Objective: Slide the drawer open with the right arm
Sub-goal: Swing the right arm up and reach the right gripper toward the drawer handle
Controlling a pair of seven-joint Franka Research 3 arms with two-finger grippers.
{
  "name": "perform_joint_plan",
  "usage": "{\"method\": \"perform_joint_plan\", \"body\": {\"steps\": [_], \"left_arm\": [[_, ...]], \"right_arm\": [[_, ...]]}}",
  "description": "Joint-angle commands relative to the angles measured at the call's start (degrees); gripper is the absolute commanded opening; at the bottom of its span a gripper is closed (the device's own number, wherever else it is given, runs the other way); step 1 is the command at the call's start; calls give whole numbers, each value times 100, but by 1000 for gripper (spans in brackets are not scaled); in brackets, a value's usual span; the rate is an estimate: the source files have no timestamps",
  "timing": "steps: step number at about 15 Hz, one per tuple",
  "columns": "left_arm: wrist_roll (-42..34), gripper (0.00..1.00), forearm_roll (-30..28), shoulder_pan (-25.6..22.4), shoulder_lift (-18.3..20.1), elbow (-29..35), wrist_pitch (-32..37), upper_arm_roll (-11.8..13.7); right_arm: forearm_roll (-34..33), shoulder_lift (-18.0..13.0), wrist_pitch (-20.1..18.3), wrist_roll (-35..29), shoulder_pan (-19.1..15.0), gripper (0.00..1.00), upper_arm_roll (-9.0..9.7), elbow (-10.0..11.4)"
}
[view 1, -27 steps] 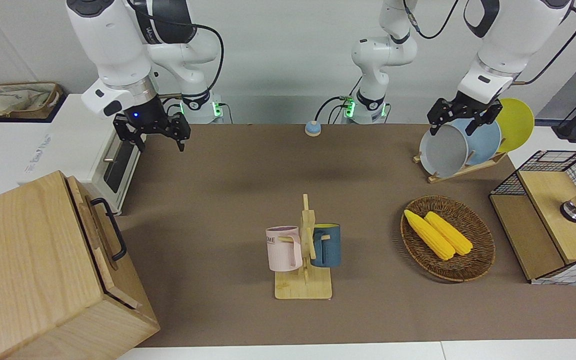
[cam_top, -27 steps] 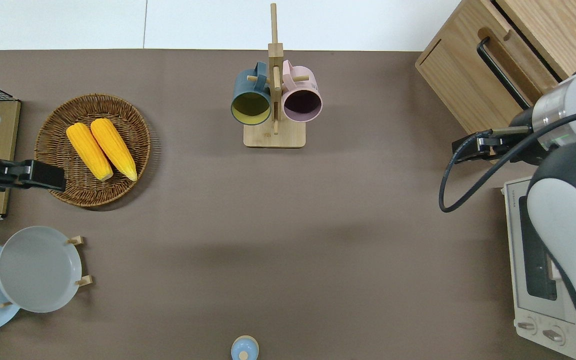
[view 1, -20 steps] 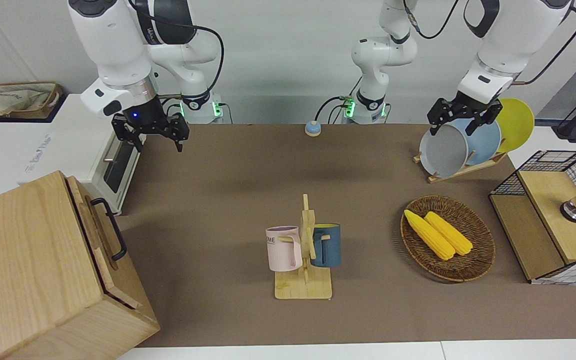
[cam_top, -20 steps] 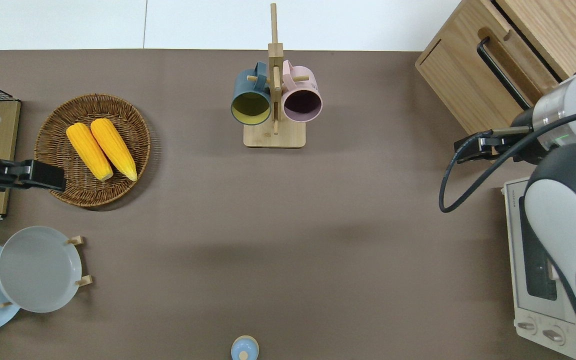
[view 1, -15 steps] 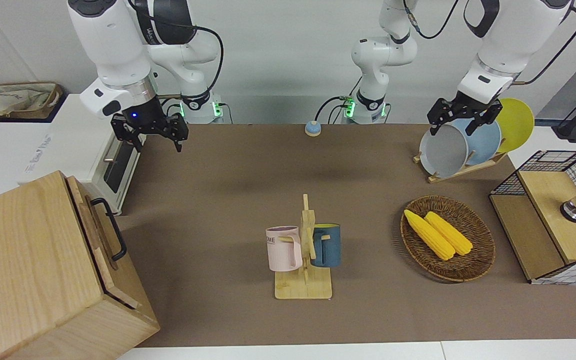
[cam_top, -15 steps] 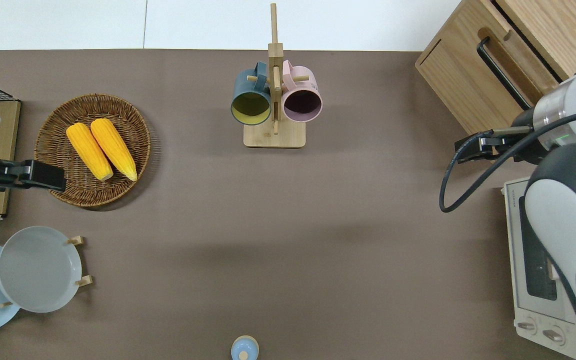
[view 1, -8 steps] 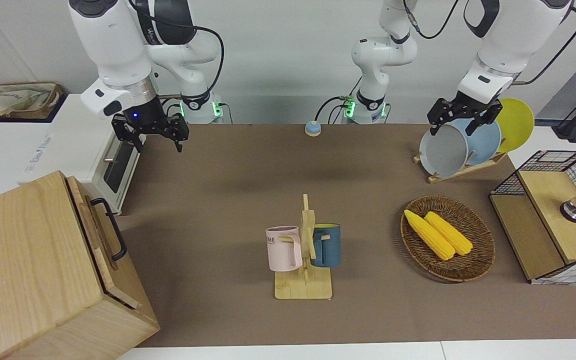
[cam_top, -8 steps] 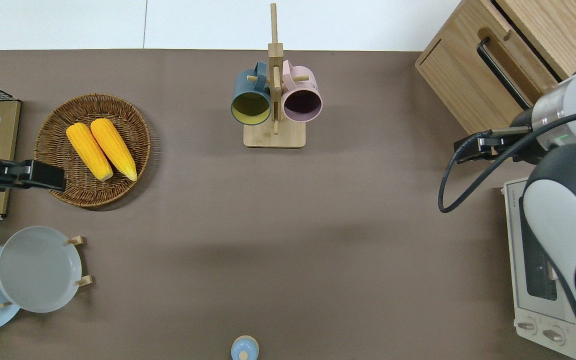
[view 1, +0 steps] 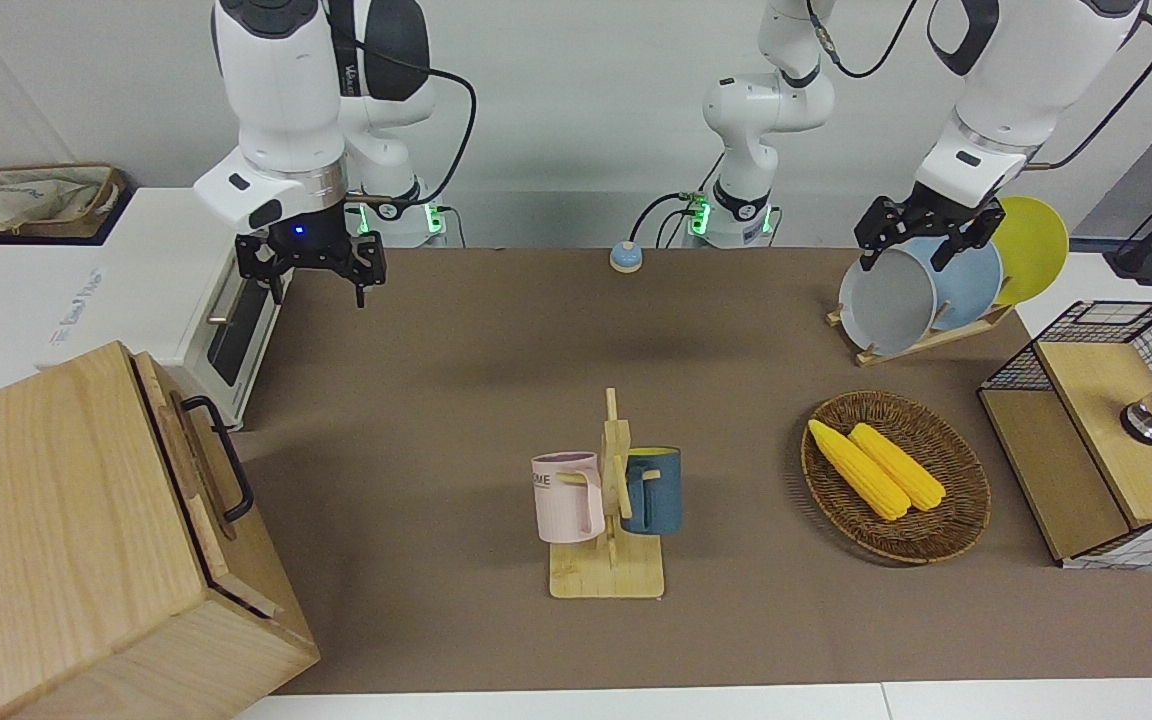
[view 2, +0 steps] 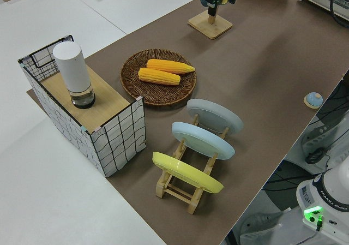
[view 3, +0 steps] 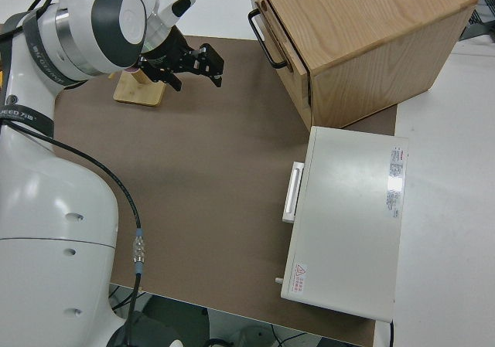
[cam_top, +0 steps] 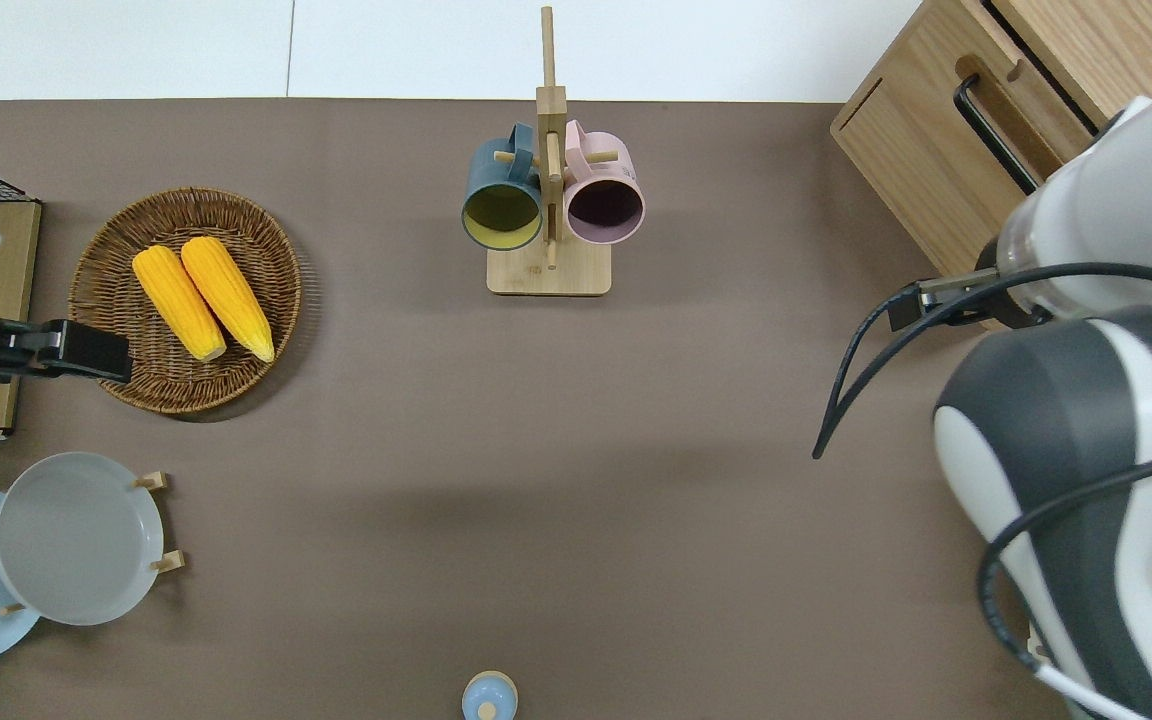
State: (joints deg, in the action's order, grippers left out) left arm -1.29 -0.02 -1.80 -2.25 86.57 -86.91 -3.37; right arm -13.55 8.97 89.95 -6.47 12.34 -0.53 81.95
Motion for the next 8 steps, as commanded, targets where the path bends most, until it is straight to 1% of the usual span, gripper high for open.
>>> {"method": "perform_joint_plan", "body": {"steps": [1, 3, 4, 6, 8], "left_arm": [[-56, 993, 98, -31, -65, -149, 113, -40], [-56, 993, 98, -31, -65, -140, 113, -40], [-56, 993, 98, -31, -65, -140, 113, -40], [-56, 993, 98, -31, -65, -140, 113, -40], [-56, 993, 98, -31, -65, -149, 113, -40]], "right_arm": [[-919, 236, -145, 40, 443, 979, -17, -74], [-1515, 333, -154, -99, 768, 979, -8, -74], [-1849, 386, -171, -179, 865, 981, -8, -65], [-2412, 509, -364, -223, 1059, 979, 44, -39], [-3009, 684, -496, -250, 1278, 979, 53, -3]]}}
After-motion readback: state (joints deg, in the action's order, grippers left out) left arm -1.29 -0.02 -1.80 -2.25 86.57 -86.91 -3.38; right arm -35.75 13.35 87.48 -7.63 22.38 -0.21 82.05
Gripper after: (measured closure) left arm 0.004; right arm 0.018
